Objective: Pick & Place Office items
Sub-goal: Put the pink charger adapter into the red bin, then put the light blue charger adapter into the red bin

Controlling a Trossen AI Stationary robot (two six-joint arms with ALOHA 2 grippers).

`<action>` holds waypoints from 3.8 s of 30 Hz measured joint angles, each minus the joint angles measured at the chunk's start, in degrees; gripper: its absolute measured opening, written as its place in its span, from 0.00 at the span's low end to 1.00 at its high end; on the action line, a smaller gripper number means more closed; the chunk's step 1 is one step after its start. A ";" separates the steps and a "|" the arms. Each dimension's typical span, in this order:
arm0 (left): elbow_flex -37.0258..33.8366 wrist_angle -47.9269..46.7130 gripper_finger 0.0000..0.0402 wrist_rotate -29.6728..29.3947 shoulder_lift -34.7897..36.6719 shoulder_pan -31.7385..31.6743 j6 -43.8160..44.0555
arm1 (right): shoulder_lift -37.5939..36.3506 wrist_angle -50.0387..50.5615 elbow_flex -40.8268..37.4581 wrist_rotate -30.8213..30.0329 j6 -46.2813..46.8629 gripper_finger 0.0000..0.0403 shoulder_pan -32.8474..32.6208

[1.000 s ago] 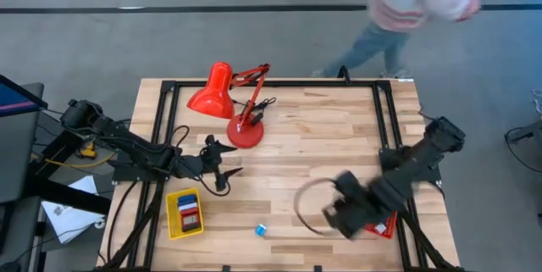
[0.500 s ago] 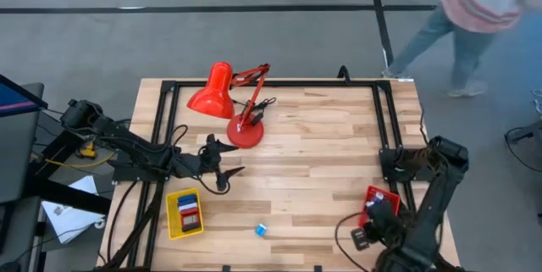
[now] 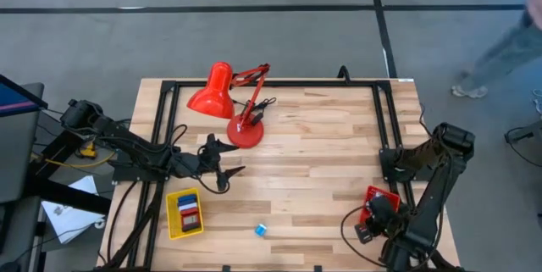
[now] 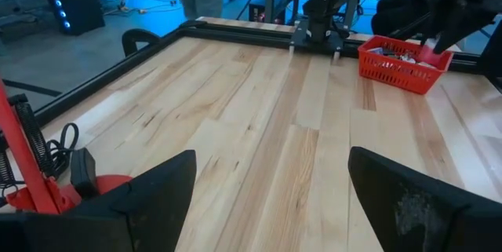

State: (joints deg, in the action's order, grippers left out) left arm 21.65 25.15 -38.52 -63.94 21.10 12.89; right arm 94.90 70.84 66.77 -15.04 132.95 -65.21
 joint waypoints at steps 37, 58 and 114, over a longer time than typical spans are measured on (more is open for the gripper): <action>0.00 -0.11 0.82 0.04 -0.02 0.00 1.55 | -1.37 -14.50 -14.72 3.12 -7.07 0.48 3.22; 0.00 1.10 0.82 23.72 -2.86 0.90 8.60 | -5.58 -8.59 -2.97 -26.99 -33.49 0.53 10.13; 0.04 13.61 0.82 20.81 -14.86 2.85 10.07 | 35.16 -139.18 -16.97 37.69 -130.51 0.83 49.90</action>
State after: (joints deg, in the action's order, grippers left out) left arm 21.69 38.76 -17.72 -78.81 23.95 22.96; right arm 130.06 -68.33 49.80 22.65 2.44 -15.31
